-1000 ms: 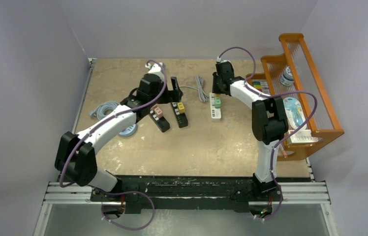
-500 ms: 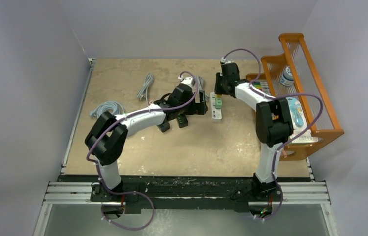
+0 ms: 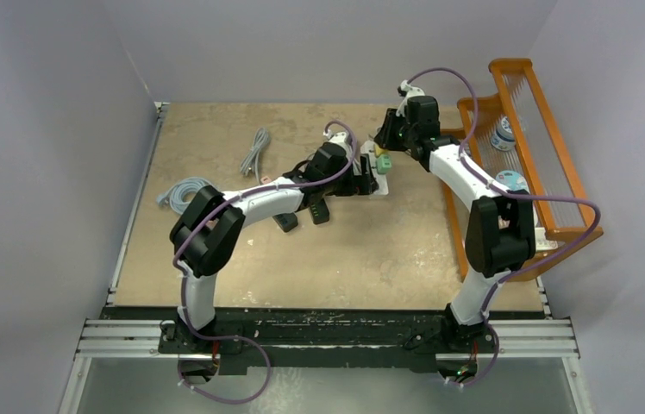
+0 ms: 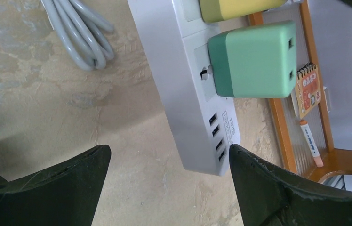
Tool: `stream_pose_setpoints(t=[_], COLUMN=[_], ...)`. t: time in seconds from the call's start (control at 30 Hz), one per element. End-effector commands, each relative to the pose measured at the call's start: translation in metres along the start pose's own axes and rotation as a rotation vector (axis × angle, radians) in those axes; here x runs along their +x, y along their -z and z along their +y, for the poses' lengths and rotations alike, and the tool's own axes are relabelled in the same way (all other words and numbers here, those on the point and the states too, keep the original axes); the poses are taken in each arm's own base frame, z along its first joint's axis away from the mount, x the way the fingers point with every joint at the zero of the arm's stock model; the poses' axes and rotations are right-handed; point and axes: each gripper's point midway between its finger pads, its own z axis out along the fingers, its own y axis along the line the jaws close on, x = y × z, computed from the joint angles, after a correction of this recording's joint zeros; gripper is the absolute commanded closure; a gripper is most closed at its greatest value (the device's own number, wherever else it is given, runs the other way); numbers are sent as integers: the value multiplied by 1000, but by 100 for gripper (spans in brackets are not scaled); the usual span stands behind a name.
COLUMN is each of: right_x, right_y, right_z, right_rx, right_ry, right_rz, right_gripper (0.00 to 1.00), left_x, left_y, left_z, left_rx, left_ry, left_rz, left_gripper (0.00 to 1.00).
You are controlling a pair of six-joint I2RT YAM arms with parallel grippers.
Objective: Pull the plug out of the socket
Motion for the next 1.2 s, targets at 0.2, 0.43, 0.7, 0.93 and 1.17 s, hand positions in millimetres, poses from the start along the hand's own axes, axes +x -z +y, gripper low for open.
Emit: stream_pose_setpoints(t=[0.2, 0.43, 0.7, 0.93, 1.17], right_x=[-55, -61, -81, -73, -1], right_y=[34, 42, 58, 89, 62], right_z=[53, 64, 22, 1, -58], right_rx=[-240, -308, 51, -51, -76], right_ry=[-20, -12, 100, 29, -201], right_rz=[-141, -148, -247, -299, -126], right_gripper=[100, 100, 100, 100, 100], left_x=[-18, -10, -9, -15, -21], left_y=[-3, -8, -18, -19, -11], left_z=[-38, -41, -15, -15, -15], left_rx=[183, 222, 164, 182, 168], left_ry=[50, 76, 162, 162, 113], left_rz=[-57, -21, 6, 3, -11], left_gripper=[5, 100, 100, 100, 100])
